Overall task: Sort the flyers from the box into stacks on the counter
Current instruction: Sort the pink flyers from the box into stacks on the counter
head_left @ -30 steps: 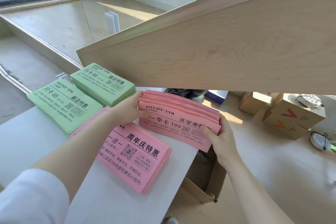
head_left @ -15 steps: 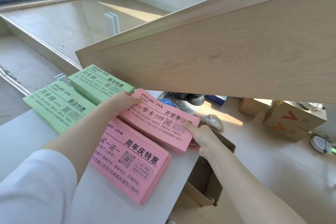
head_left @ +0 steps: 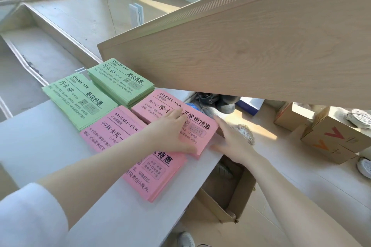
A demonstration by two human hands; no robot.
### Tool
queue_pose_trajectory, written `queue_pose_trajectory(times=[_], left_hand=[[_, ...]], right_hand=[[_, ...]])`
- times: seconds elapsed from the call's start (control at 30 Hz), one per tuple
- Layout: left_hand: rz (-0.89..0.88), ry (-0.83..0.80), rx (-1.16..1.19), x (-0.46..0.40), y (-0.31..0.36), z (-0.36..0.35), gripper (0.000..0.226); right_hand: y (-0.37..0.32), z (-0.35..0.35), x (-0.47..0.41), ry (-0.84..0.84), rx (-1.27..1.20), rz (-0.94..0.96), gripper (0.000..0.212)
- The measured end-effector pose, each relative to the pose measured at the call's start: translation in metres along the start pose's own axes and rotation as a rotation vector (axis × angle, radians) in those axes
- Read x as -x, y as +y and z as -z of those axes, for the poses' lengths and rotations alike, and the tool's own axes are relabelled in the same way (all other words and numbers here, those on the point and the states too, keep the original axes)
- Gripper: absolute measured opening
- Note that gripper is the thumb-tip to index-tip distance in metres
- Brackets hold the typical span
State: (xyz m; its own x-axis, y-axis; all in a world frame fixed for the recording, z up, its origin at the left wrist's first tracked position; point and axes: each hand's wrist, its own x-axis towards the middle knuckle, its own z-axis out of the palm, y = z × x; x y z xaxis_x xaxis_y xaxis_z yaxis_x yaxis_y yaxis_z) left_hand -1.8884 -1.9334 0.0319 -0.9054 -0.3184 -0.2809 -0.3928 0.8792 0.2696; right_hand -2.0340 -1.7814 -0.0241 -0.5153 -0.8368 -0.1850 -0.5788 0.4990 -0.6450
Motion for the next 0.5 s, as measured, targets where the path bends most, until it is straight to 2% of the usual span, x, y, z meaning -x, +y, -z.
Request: queue_pose_trajectory(times=[0.1,0.27,0.43,0.5], left_hand=[[-0.001,0.008,-0.102,0.003,0.004,-0.013,0.115],[0.053,0.083,-0.148,0.005,0.006,-0.023,0.114],[0.072,0.123,-0.168,0.003,0.01,-0.026,0.109],[0.087,0.089,-0.116,0.007,0.011,-0.023,0.111]], right_hand=[[-0.002,-0.006,-0.007,0.073,0.049,0.029,0.083],[-0.001,-0.016,-0.01,0.101,0.029,0.093,0.073],[0.001,-0.015,-0.018,0.049,-0.011,0.128,0.081],[0.004,-0.016,-0.019,0.045,-0.026,0.095,0.097]])
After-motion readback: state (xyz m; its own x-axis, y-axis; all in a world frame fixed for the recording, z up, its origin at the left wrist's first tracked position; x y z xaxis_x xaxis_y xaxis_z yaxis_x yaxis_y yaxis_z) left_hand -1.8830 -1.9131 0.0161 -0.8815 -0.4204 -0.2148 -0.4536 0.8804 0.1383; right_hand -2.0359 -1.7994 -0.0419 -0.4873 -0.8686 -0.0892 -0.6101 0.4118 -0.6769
